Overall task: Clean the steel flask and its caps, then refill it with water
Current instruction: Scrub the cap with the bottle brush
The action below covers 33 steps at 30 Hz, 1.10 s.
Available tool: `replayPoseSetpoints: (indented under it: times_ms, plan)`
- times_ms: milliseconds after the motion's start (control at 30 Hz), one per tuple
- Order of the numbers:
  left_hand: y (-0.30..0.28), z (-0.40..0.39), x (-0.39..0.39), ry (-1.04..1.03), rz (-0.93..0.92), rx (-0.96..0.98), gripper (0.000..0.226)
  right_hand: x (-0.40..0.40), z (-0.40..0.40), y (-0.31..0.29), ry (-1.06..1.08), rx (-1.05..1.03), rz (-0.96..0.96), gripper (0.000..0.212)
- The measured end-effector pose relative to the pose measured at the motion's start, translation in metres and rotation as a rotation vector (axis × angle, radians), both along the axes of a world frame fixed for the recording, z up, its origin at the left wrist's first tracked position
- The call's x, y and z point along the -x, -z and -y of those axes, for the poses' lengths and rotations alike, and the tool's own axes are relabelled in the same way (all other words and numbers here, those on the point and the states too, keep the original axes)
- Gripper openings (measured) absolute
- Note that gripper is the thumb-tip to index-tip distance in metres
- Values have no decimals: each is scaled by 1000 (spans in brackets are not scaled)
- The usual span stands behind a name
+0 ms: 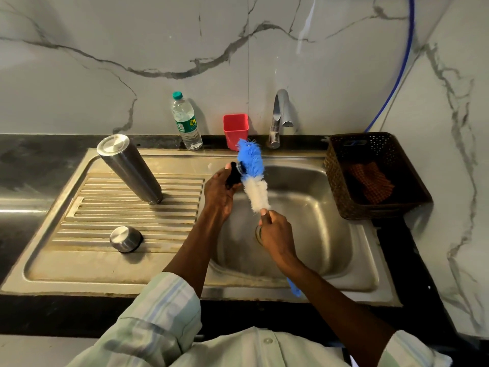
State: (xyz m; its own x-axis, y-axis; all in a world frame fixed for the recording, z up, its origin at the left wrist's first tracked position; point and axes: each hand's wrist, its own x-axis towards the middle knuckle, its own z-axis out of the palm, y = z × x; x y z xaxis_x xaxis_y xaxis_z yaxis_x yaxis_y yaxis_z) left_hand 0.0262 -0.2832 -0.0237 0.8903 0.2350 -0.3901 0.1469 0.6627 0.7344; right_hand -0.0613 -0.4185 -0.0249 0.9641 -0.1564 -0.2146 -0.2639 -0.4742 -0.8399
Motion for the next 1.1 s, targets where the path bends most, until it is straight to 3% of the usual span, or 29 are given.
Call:
replayPoseSetpoints:
  times_ms: [133,300,400,467,567,667,800,933,1100]
  plan:
    - [-3,5,7,174,144,-176,10,-17,5,2,70,-28,-51,38]
    - [-2,-4,-5,60,122,-293,23,-6,-1,3,6,-1,-20,34]
    - [-4,1,2,257,214,-377,17,-21,6,6,97,-34,-53,36]
    - [-2,6,5,277,231,-438,19,-29,11,0,119,-24,-17,35]
    - [2,3,0,131,156,-386,26,-19,10,-7,66,128,88,33]
    - [4,1,-2,133,139,-366,27,-8,8,-7,-9,330,144,31]
    - [0,7,1,186,173,-336,25,-32,12,-11,56,249,117,33]
    - [5,0,-3,123,111,-199,23,-24,7,-6,-53,292,178,32]
    - [1,1,6,213,128,-188,15,-37,19,-3,46,130,123,31]
